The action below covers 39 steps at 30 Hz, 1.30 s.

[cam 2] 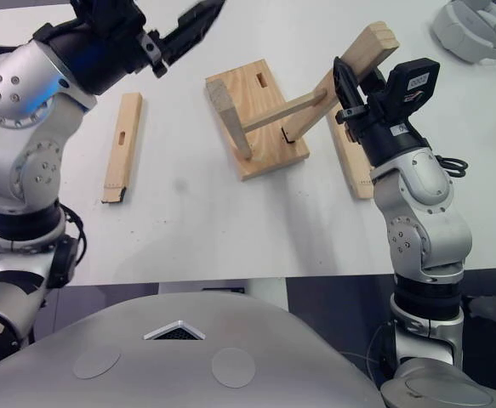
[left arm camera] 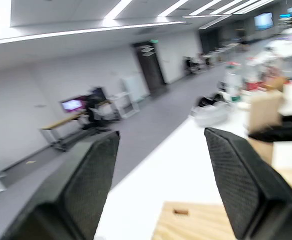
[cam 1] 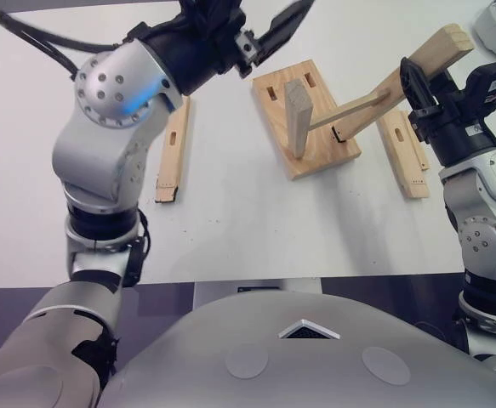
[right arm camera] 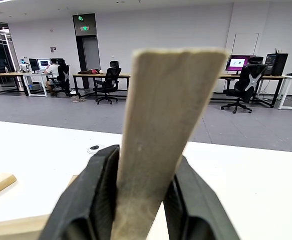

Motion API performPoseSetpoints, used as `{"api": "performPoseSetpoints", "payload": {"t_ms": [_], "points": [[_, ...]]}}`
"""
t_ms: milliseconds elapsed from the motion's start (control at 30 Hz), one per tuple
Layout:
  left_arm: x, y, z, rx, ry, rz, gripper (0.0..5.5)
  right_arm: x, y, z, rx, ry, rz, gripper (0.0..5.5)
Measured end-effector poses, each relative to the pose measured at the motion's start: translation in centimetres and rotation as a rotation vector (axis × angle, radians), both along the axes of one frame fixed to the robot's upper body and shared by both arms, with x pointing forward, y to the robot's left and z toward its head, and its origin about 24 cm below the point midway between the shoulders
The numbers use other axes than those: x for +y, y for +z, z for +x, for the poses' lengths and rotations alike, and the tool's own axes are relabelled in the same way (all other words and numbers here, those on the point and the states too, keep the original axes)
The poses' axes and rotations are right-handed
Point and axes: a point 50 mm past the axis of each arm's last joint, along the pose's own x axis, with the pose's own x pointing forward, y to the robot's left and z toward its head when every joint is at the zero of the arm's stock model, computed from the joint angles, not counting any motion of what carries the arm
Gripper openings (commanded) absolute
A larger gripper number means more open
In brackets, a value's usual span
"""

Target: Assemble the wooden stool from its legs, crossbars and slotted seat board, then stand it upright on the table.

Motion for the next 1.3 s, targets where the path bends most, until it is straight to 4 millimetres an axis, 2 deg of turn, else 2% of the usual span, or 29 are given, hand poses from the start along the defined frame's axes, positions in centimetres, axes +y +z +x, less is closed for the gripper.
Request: {"api": "performPoseSetpoints", "payload": {"t_ms": [67, 200, 300, 367, 467, 633, 933, 1067, 1300], "points": [[1.0, -0.7, 1.5, 0.084, -0.071, 0.036, 3.12, 0.0, 0.0, 0.2, 0.0, 0.005, -0.005, 1.18], [1.9, -0.2, 3.3, 0.147, -0.234, 0.058, 3.12, 0.1, 0.0, 0.3, -0.003, 0.011, -0.004, 1.18], [3.1, -0.7, 4.0, 0.217, -0.323, 0.039, 3.12, 0.2, 0.0, 0.4, -0.009, 0.019, -0.003, 1.18], [3.7, -1.1, 4.3, 0.22, -0.323, 0.022, 3.12, 0.4, 0.2, 0.6, -0.017, 0.039, -0.015, 1.18], [4.7, -2.0, 4.0, 0.219, -0.269, -0.02, 3.12, 0.5, 0.4, 0.8, -0.022, 0.071, -0.034, 1.19], [6.3, -3.5, 2.1, 0.211, -0.162, -0.103, 3.12, 0.6, 0.9, 1.2, -0.022, 0.171, -0.069, 1.22], [5.6, -3.4, 0.5, 0.156, -0.109, -0.13, 3.12, 0.0, 0.8, 1.2, 0.075, 0.288, -0.019, 1.23], [5.1, -3.5, 0.5, 0.158, -0.104, -0.149, 3.12, 1.1, 1.0, 2.2, 0.116, 0.43, -0.02, 1.23], [2.1, -4.6, -0.1, 0.239, -0.22, -0.141, 3.12, 3.5, 1.6, 3.3, 0.157, 0.644, -0.062, 1.23]]}}
